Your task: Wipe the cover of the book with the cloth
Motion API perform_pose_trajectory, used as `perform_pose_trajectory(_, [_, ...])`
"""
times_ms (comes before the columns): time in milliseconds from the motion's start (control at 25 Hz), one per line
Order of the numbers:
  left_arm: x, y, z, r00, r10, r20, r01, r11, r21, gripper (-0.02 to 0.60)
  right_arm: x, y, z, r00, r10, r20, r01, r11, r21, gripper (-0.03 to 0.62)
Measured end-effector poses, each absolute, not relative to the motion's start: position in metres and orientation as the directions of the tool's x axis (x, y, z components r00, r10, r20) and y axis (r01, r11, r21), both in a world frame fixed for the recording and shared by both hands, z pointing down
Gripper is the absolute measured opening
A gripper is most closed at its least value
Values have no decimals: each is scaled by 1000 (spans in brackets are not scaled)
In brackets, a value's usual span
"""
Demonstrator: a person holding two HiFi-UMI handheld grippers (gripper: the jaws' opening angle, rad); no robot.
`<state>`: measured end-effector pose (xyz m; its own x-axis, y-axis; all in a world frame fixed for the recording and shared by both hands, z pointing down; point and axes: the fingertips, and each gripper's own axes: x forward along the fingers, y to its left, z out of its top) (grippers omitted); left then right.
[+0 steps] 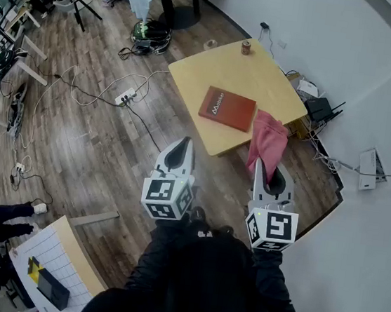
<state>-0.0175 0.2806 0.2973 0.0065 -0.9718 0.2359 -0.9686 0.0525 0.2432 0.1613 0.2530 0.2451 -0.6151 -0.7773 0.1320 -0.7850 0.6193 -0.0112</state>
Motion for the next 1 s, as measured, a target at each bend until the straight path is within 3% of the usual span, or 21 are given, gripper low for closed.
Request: perform_pose_trajectory(1000, [-59,283,355,97,-944,315,-951,6,310,37,107,254,291,-588,-772,242,-803,592,-65,78])
